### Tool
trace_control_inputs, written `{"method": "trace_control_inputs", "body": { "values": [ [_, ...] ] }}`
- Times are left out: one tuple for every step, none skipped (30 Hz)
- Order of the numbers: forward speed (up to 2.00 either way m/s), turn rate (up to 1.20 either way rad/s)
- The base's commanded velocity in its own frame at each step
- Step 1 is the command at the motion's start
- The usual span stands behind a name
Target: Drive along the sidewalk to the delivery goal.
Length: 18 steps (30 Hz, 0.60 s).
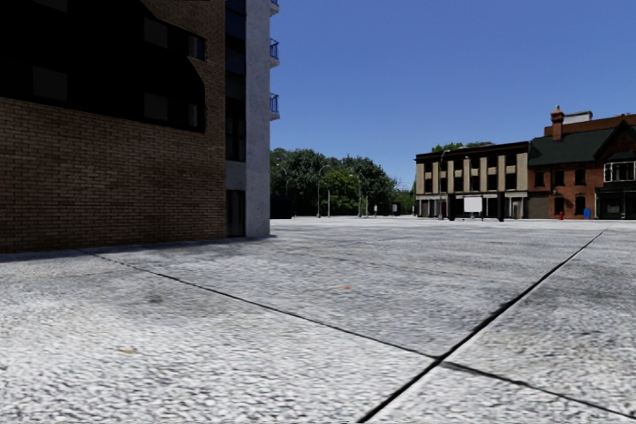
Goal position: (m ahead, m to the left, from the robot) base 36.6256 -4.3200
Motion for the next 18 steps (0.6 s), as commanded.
{"method": "trace_control_inputs", "body": {
  "values": [
    [2.0,0.0],
    [2.0,0.0],
    [2.0,0.0],
    [2.0,0.0],
    [2.0,0.0],
    [2.0,0.0],
    [2.0,0.0],
    [2.0,0.0],
    [2.0,0.0],
    [2.0,0.0],
    [2.0,0.0],
    [2.0,0.0],
    [2.0,0.0],
    [2.0,0.0],
    [2.0,0.0],
    [2.0,0.0],
    [2.0,0.0],
    [2.0,0.0]
  ]
}}
